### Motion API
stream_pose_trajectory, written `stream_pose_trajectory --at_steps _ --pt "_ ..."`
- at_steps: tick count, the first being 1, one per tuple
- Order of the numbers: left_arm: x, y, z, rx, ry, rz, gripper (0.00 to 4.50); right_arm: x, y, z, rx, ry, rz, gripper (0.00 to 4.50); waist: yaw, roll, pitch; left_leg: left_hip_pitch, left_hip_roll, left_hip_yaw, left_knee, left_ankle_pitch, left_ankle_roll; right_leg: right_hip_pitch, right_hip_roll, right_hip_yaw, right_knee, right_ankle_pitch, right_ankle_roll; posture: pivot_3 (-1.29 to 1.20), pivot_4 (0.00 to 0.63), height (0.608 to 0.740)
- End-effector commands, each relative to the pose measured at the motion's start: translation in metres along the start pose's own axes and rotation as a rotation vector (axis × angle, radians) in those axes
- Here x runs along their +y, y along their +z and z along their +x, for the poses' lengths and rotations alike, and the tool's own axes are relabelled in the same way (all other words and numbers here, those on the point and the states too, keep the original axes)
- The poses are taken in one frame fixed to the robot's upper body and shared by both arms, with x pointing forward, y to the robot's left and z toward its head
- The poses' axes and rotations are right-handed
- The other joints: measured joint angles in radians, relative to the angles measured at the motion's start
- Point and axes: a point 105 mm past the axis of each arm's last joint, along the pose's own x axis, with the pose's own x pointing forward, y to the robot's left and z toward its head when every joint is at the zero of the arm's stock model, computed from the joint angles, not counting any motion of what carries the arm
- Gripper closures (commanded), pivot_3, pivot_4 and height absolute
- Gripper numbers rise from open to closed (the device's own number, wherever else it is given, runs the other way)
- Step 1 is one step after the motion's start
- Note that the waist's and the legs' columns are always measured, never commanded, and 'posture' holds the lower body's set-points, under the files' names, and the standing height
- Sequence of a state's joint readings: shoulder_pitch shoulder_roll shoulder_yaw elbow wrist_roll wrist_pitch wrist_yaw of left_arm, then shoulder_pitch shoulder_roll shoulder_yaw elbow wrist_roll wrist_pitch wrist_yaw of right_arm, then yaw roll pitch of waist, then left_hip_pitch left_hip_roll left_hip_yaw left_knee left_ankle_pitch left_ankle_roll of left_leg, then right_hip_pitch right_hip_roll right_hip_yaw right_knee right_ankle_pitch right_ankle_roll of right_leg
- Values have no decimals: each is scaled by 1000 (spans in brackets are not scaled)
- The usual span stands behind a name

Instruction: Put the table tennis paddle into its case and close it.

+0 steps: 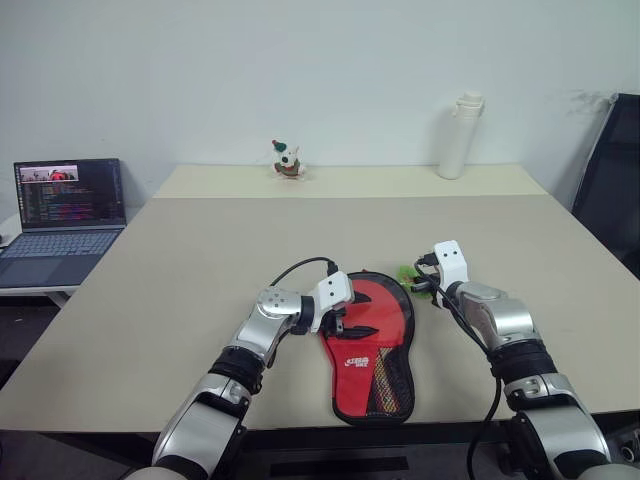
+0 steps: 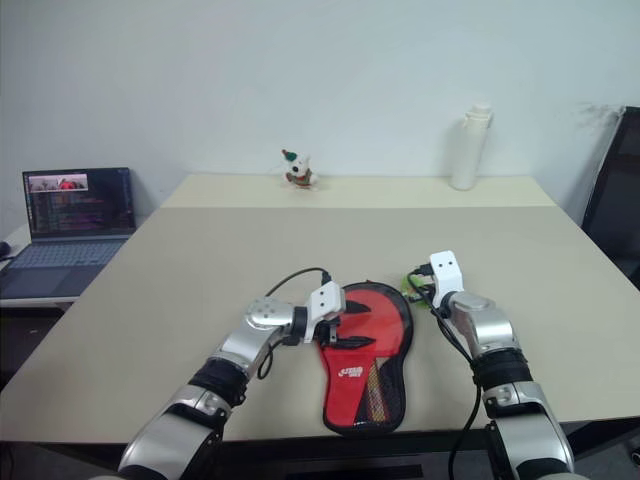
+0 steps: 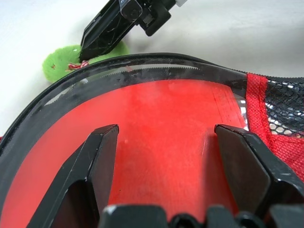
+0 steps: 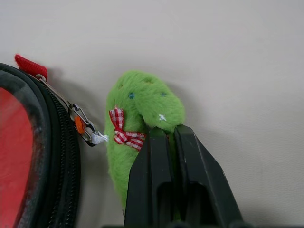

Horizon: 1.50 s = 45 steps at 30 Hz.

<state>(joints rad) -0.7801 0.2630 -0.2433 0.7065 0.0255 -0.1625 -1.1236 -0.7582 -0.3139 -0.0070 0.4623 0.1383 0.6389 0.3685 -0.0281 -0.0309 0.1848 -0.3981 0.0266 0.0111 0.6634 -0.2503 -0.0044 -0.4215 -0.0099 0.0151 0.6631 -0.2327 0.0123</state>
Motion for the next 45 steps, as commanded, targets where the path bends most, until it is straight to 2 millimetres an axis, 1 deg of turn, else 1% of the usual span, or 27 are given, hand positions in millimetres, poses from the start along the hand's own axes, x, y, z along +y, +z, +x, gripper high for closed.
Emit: stream_pose_trajectory --at_steps 1,5,10,17,20,23,25,29,33,40,45 --pt "-10 -10 6 31 -34 -11 984 -8 20 -15 -63 -8 -24 4471 0 0 0 0 0 0 0 0 0 0 0 0 0 0 0 0 150 740" --pt "-11 -14 9 41 -34 -29 984 -11 17 -28 -48 -6 -73 4471 2 1 -1 0 0 0 0 0 0 0 0 0 -1 0 0 0 150 740" --pt "-17 -24 15 76 -61 -52 984 -15 5 -47 6 0 -140 4471 11 4 -4 0 -1 1 0 0 0 1 0 0 -1 -3 5 0 150 740" --pt "-22 -30 23 87 -70 -81 984 -12 -5 -74 55 32 -182 4471 24 7 -8 0 -2 0 1 0 0 2 -1 -1 -1 -3 5 0 150 740" --pt "-23 -31 25 91 -70 -88 984 -10 -9 -89 82 52 -202 4471 30 7 -10 0 -2 0 1 0 0 2 -1 -2 -2 -3 6 0 150 740" --pt "-23 -30 31 94 -69 -91 984 -6 -18 -112 132 94 -232 4471 36 7 -11 0 -2 0 1 0 0 3 -1 -3 -3 -3 6 0 150 740" --pt "-23 -30 34 95 -70 -90 984 -4 -21 -121 151 110 -239 4471 35 5 -13 0 -2 0 1 0 0 4 -1 -3 -4 -3 6 0 150 740" --pt "-26 -28 40 91 -84 -86 984 7 -31 -138 199 172 -238 4471 34 5 -15 1 -2 0 1 0 0 5 -1 -4 -5 -3 6 0 150 740" --pt "-28 -25 46 92 -92 -79 984 21 -43 -162 261 265 -238 4471 38 4 -17 1 -2 -2 1 0 0 8 -1 -5 -8 -3 6 0 150 740" --pt "-30 -24 51 93 -104 -70 984 42 -61 -185 338 385 -218 4471 40 5 -21 2 -2 -6 0 0 0 14 -2 -9 -17 -2 8 0 150 740" --pt "-31 -23 54 94 -105 -67 984 64 -76 -205 398 519 -205 4471 47 5 -21 1 -4 -7 0 0 0 14 -4 -12 -18 -2 9 0 150 740"
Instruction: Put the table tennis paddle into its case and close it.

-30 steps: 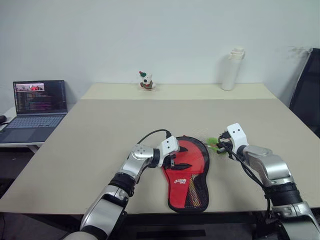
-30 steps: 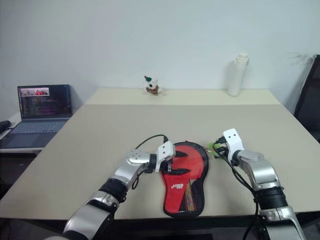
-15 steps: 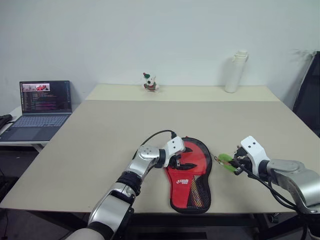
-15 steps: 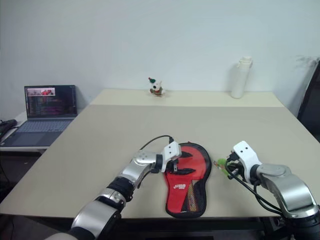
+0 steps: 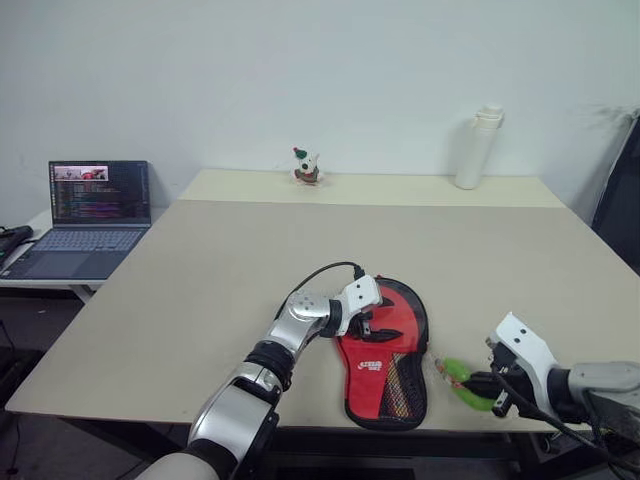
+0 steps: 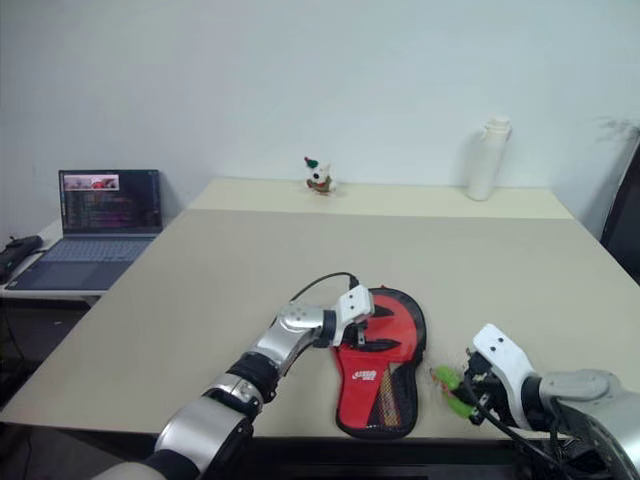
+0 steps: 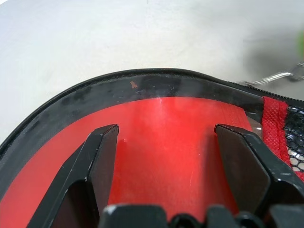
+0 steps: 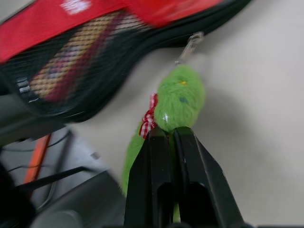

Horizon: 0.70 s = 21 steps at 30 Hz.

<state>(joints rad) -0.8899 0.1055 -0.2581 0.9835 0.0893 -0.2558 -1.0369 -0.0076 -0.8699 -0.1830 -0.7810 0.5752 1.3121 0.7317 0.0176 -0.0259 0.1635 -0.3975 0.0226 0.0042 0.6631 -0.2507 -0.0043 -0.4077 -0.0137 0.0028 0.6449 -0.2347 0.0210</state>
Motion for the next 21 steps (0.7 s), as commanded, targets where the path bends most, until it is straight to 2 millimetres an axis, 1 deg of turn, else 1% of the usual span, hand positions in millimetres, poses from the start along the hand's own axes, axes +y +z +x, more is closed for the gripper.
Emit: stream_pose_trajectory --at_steps 1,14,18,21 --pt "-20 -26 9 104 -67 -28 984 27 -5 -7 27 124 -30 4471 4 0 0 0 0 0 0 0 0 0 0 -1 0 0 0 0 150 740" --pt "-17 -26 9 114 -45 -20 984 86 -23 -16 56 416 -21 4471 6 -1 -1 0 -1 -5 0 0 0 2 -3 -9 -1 0 0 0 150 740" --pt "-16 -26 9 116 -41 -19 984 96 -25 -15 49 455 -17 4471 6 -1 -1 0 -1 -6 1 0 0 3 -3 -9 -1 0 0 0 150 740" --pt "-16 -26 9 117 -38 -18 984 96 -23 -13 36 455 -20 4471 6 -1 -1 0 -1 -6 1 0 0 3 -3 -9 -1 0 0 0 150 740"
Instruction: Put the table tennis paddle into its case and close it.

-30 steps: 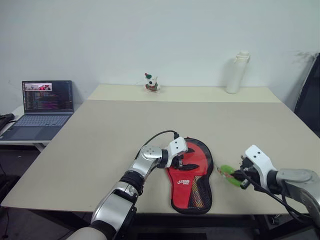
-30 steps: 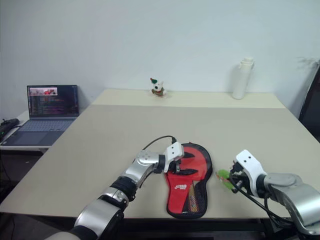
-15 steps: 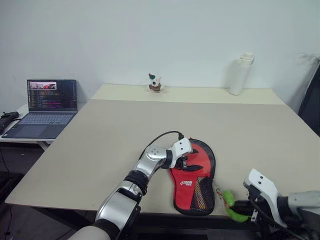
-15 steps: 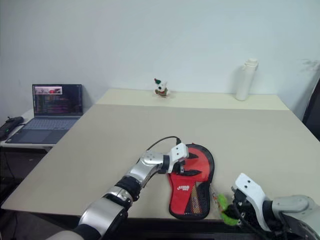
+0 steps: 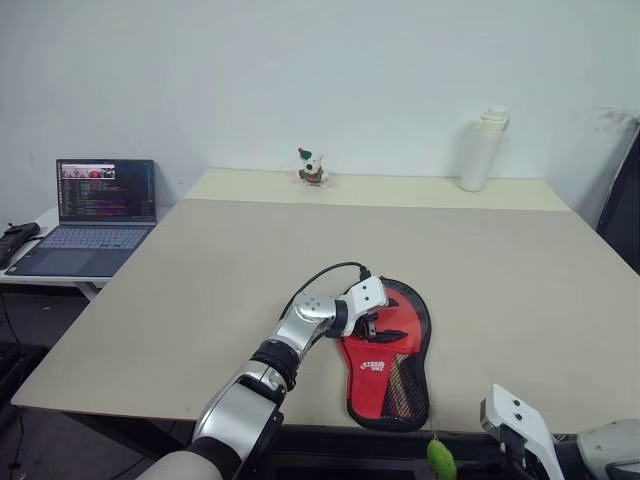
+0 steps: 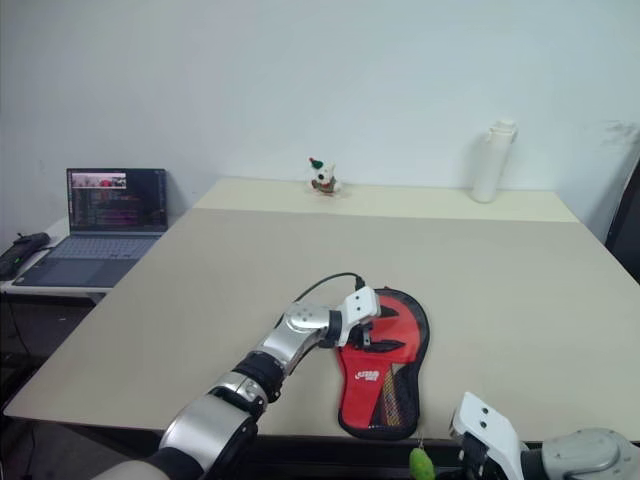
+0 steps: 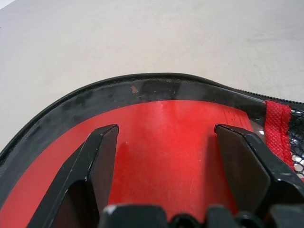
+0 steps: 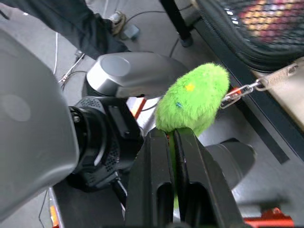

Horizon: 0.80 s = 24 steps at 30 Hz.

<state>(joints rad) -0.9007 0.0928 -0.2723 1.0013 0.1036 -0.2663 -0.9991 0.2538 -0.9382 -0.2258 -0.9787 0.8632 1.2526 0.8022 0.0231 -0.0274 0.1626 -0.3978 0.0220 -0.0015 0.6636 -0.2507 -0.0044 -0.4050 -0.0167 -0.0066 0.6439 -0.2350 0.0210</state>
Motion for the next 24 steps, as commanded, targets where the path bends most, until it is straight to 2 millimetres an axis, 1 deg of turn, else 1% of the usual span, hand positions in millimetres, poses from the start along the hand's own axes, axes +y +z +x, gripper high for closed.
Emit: stream_pose_trajectory --at_steps 1,7,8,11,14,16,17,19,22,23,24 --pt "-17 -27 4 107 -53 -32 984 9 4 3 -9 45 -34 4471 0 0 0 0 0 0 0 0 0 0 0 0 0 0 0 0 150 740" --pt "-17 -26 4 106 -52 -31 984 -3 12 -1 -16 -7 -59 4471 0 0 0 0 0 0 0 0 0 0 -1 -1 0 0 0 0 150 740" --pt "-17 -26 4 105 -51 -31 984 -3 13 -2 -18 0 -57 4013 0 -1 0 0 0 0 0 0 0 0 -1 -1 0 0 0 0 150 740" --pt "-17 -25 5 101 -49 -31 984 -5 19 -4 -28 13 -70 3203 0 -1 0 0 0 0 0 0 0 0 -1 -1 0 0 0 0 150 740" --pt "-15 -24 4 89 -40 -38 984 -14 30 -7 -76 -12 -85 2207 0 -1 0 0 0 0 0 0 0 0 -1 -1 0 0 0 0 150 740" --pt "-10 -21 0 68 -18 -53 984 -22 40 -9 -121 -37 -94 1535 0 -1 0 0 0 0 0 0 0 0 -1 -1 0 0 0 0 150 740" --pt "-5 -18 -5 47 3 -66 984 -31 47 -12 -159 -77 -106 1535 -1 -1 0 0 0 0 0 0 0 0 -1 -1 0 0 0 0 150 740" --pt "9 -8 -22 -9 50 -85 984 -53 70 -21 -266 -192 -154 1535 -5 -2 1 0 0 0 0 0 0 0 -1 -1 0 0 0 0 150 740" --pt "18 3 -47 -73 78 -91 984 -71 90 -30 -355 -245 -193 1535 -26 -1 4 -1 1 1 -1 0 0 -2 -1 -1 1 0 0 0 150 740" --pt "20 7 -60 -94 85 -92 984 -77 100 -33 -406 -261 -218 1535 -31 -1 4 -1 2 1 -1 0 0 -2 0 -1 0 0 -1 0 150 740" --pt "21 11 -77 -119 102 -98 984 -88 110 -37 -465 -312 -247 1535 -33 -1 6 -1 3 1 -3 0 0 -3 1 0 1 0 -1 0 150 740"
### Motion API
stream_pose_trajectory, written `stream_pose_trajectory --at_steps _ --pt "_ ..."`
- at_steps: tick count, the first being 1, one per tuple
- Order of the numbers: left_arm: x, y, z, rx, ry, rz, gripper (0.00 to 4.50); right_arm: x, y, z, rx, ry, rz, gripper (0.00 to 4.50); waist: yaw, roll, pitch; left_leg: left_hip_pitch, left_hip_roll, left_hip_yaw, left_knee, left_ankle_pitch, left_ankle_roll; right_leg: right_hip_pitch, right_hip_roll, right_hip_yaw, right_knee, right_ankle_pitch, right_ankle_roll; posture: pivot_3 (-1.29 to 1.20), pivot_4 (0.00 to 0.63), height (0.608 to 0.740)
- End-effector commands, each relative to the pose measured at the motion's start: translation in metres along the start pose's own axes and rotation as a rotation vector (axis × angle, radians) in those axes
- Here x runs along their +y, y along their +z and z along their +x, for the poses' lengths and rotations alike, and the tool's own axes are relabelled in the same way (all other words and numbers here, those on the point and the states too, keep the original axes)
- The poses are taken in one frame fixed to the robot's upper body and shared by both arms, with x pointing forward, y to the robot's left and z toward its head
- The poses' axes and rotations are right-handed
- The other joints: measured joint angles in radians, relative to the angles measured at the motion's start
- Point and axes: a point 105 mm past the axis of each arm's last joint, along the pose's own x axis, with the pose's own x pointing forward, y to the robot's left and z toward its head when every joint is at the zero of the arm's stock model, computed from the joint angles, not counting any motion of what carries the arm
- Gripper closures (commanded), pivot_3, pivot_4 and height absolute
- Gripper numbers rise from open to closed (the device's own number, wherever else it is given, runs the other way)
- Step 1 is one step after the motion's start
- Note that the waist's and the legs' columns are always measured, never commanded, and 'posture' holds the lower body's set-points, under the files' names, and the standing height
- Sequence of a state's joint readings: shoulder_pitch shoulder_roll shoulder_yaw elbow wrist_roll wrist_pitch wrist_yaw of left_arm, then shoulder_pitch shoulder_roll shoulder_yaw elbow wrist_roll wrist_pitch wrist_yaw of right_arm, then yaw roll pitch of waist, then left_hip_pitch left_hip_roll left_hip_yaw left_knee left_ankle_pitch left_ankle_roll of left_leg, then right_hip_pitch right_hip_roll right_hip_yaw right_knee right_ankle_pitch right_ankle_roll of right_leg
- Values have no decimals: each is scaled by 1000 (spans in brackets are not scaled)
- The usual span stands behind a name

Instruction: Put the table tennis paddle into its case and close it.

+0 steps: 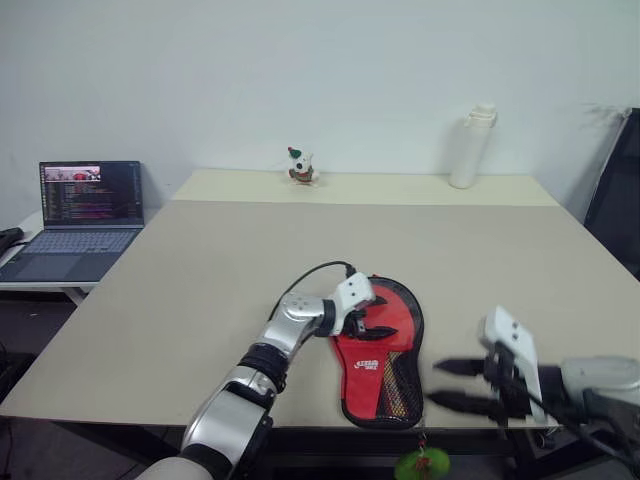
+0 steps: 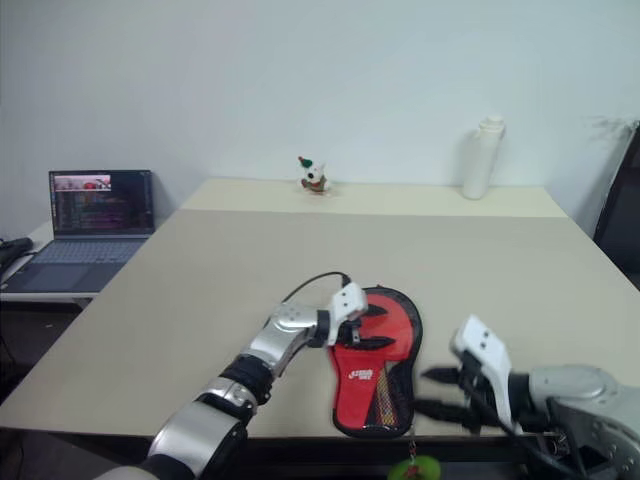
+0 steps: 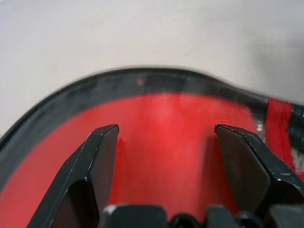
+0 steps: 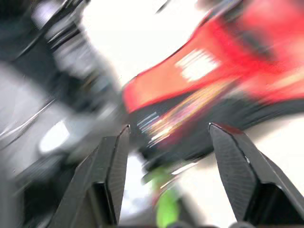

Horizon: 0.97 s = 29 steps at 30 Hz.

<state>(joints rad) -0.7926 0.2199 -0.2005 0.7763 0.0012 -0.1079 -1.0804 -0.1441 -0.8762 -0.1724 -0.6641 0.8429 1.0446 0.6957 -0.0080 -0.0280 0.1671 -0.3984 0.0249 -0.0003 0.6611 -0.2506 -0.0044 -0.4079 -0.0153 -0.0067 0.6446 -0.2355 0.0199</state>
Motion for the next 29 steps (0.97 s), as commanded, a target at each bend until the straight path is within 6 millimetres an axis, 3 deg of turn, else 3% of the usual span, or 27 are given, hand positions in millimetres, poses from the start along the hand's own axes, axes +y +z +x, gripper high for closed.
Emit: stream_pose_trajectory --at_steps 1,4,10,19,29 --pt "11 25 -55 -115 73 -15 984 -31 26 5 -157 -80 -99 1535 -10 -1 3 -1 1 0 0 0 0 -1 1 0 0 0 -1 0 150 740" --pt "6 25 -105 -126 185 -55 984 -47 32 13 -205 -42 -149 1535 -20 -1 8 -1 4 -1 -1 0 0 -4 5 1 3 -2 -4 0 150 740" --pt "-20 13 -147 -95 359 -136 984 -90 37 23 -247 -34 -161 1535 -14 3 13 -1 3 -2 -1 0 0 -4 2 2 3 -3 -5 0 150 740" --pt "-20 22 -140 -62 434 -59 984 -126 27 7 -204 -94 -156 1535 10 4 15 -1 1 2 1 0 0 -2 -1 1 2 -1 -4 0 150 740" --pt "-7 11 -137 -46 447 -61 984 -111 20 -6 -148 -109 -163 1535 8 5 16 -1 3 1 0 0 0 -3 -1 1 3 -1 -5 0 150 740"
